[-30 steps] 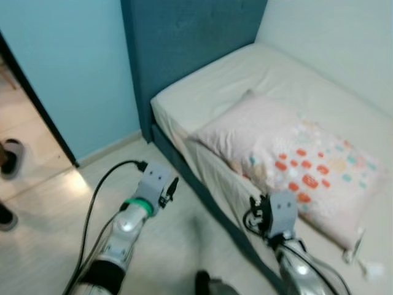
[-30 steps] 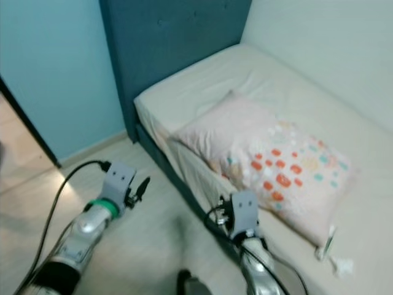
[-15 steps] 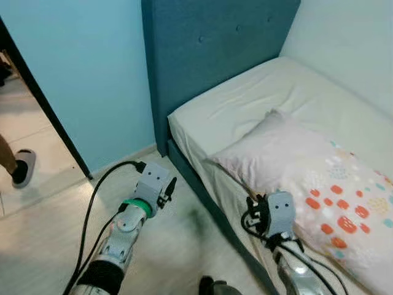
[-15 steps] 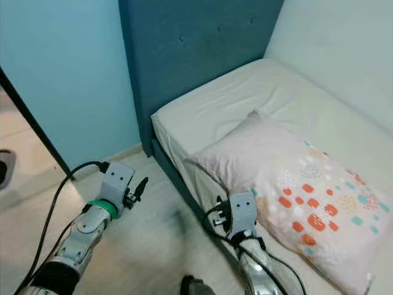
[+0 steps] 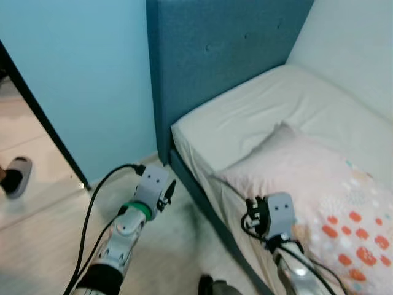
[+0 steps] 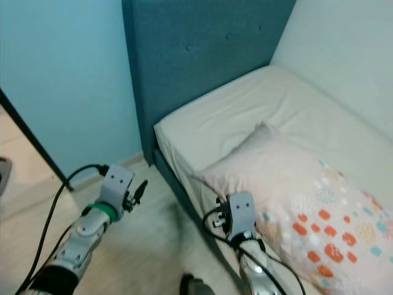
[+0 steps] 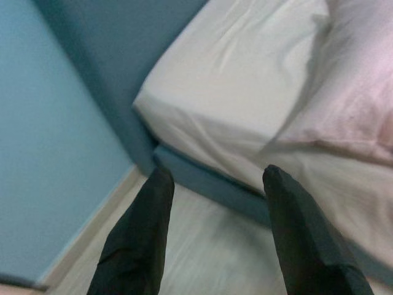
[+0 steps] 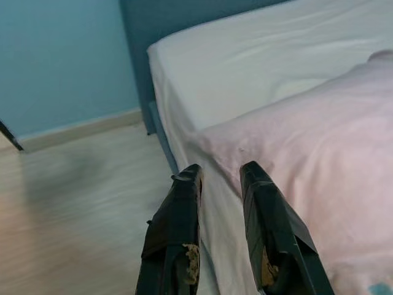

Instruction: Clean up the room

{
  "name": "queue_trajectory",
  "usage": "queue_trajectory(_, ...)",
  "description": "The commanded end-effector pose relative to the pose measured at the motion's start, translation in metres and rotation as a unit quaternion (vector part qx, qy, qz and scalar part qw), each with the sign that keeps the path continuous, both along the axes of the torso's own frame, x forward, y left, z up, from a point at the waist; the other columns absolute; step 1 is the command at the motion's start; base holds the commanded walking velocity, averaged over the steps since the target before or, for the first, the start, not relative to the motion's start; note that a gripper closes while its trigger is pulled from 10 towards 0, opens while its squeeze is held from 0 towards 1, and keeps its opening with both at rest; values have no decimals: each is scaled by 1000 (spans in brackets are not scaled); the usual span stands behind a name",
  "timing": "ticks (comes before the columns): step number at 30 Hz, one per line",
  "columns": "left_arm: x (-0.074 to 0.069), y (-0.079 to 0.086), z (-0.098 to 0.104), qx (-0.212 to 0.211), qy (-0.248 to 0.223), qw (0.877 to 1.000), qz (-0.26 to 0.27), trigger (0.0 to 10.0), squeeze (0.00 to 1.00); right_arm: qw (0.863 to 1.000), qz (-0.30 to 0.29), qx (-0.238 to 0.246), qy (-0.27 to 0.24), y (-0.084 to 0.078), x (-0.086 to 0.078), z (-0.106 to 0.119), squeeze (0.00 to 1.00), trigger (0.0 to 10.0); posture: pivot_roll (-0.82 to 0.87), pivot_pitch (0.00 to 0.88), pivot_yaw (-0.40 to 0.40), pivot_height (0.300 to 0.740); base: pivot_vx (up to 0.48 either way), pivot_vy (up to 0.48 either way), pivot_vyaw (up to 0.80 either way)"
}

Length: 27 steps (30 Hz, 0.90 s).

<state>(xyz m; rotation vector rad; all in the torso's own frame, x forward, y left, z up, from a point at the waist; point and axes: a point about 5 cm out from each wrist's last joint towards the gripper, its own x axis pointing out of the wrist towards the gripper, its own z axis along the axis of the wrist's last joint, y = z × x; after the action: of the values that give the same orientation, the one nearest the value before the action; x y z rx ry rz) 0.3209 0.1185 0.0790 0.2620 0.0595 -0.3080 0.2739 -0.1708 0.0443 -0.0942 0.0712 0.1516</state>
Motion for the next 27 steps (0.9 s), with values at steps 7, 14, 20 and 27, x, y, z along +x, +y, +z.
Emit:
queue_trajectory(7,-3,-3,-4,4,7,1000,-7,10000,0,1000,-10,1,9,-5,-3,-4,0,10000,-52,134,-8,740,366,0,0)
queue_trajectory(14,-3,-4,-4,3,8,1000,-8,10000,0,1000,-12,3,9,-6,-3,-4,0,10000,-52,134,-8,740,367,0,0)
queue_trajectory(20,-3,-5,-4,3,8,1000,-10,10000,0,1000,-13,5,10,-6,-3,-4,0,10000,-52,134,-8,740,364,0,0)
queue_trajectory(27,-7,-12,-4,-18,15,999,-37,10000,0,1000,-19,11,15,-7,-4,-5,0,10000,-52,134,-8,740,226,0,-158)
